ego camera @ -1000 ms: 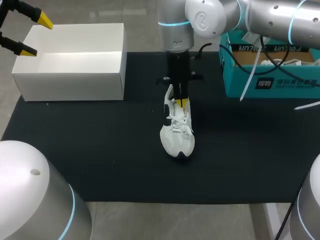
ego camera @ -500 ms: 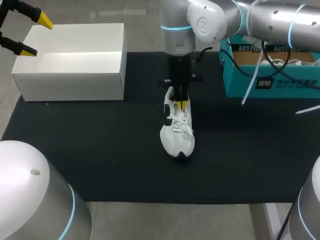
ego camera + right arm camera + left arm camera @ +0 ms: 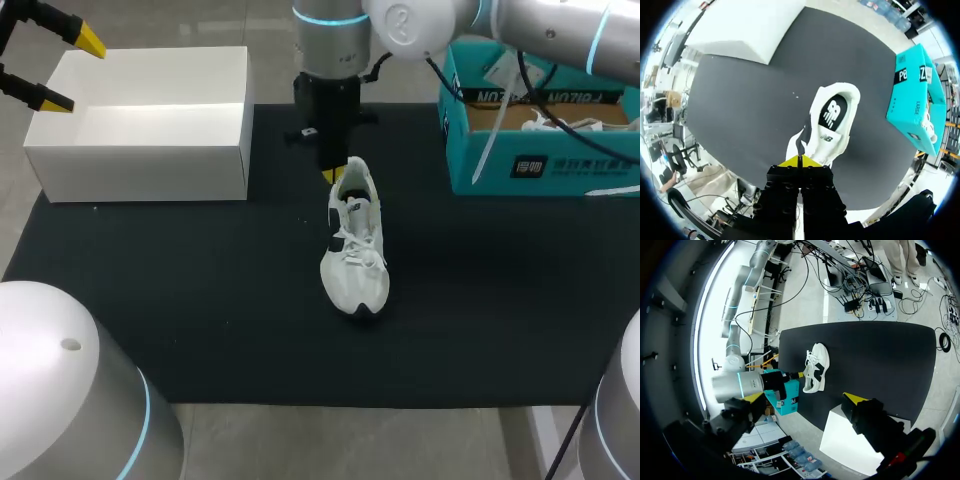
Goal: Take the shoe out of the shoebox, open the shoe tongue, remove and reinsert the insole, then place the shoe into the shoebox
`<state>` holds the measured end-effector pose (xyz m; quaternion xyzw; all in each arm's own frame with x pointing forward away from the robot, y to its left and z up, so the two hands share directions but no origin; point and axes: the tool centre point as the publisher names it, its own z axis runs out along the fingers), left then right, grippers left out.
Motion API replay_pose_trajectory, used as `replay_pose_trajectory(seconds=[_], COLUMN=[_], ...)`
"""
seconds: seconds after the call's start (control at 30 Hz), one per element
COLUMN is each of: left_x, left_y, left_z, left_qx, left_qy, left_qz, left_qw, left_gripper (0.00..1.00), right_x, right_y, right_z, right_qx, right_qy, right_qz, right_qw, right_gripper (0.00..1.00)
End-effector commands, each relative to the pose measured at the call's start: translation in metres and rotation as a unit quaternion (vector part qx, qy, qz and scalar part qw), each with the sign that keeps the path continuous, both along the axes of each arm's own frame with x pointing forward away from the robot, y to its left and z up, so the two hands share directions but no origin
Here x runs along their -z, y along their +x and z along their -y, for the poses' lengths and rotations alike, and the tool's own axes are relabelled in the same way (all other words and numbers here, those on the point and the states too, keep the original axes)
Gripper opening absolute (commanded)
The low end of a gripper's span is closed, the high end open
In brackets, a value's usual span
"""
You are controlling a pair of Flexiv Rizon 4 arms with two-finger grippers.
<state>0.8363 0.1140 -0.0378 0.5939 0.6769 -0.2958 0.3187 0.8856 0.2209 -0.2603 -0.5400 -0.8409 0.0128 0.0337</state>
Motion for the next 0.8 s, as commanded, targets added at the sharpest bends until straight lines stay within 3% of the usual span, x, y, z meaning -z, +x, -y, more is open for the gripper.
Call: replay_pose_trajectory(seconds=[0.03,0.6,0.67,0.8], left_x=[-0.001,-0.001,-0.001,-0.001], left_y=[0.002,0.002,0.002,0.002], left_z=[0.000,0.000,0.000,0.000], left_qx=[0.001,0.001,0.001,0.001], left_qy=[0.002,0.002,0.002,0.002], left_qz=[-0.001,-0.001,-0.001,-0.001], left_qw=[1.000,1.000,1.000,1.000], left_gripper=[1.00,1.00,1.00,1.00], right_x=[-0.015,-0.015,-0.015,-0.022], right_y=[-0.004,-0.004,0.003,0.019], right_z=[-0.010,-0.010,0.000,0.020], right_qx=[-0.436,-0.436,-0.461,-0.506], right_qy=[0.138,0.138,0.120,0.079], right_qz=[0.102,0.102,0.110,0.085], right_qw=[0.883,0.883,0.873,0.855], right_gripper=[0.00,0.00,0.00,0.00])
